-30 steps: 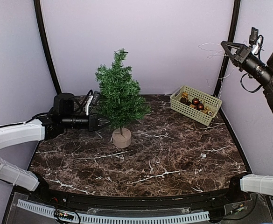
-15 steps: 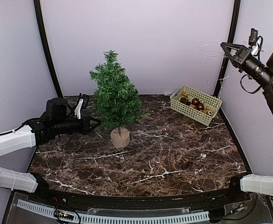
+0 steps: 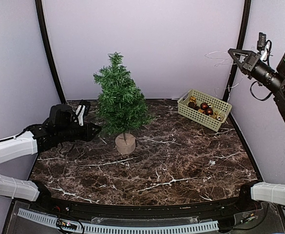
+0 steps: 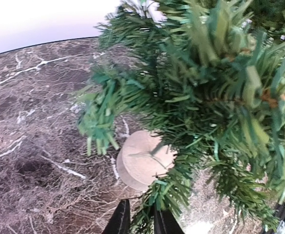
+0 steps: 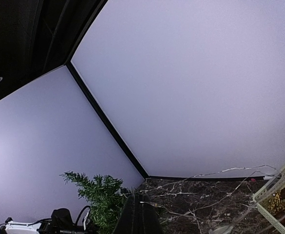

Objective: Decorate the small christmas tree
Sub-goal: Move the Christmas tree to the center of the board, then pass from the right arm to the left

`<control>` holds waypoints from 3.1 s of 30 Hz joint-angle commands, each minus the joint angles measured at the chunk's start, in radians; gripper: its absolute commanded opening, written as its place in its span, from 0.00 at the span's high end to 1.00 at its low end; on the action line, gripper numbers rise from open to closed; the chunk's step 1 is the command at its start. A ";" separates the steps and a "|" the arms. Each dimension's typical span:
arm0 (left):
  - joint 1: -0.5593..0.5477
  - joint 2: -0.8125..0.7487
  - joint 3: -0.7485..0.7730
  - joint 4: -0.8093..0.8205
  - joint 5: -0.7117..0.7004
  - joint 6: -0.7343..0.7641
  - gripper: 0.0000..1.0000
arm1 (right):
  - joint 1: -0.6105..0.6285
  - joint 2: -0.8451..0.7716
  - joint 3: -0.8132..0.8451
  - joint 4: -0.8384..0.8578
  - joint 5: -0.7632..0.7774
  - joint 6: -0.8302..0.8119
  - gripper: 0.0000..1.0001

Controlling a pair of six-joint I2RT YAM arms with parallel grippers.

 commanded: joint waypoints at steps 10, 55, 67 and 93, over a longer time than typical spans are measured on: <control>-0.003 -0.151 -0.043 -0.071 -0.185 -0.076 0.31 | 0.055 -0.033 -0.016 0.079 -0.171 0.029 1.00; -0.548 0.164 0.240 0.372 0.029 0.224 0.78 | 0.785 0.463 0.553 0.295 -0.200 -0.033 1.00; -0.550 0.198 0.212 0.465 0.093 0.165 0.97 | 0.786 0.431 0.530 0.284 -0.173 -0.061 1.00; -0.550 -0.066 0.195 -0.110 -0.031 0.085 1.00 | 0.785 -0.041 -0.318 -0.098 0.839 -0.172 0.95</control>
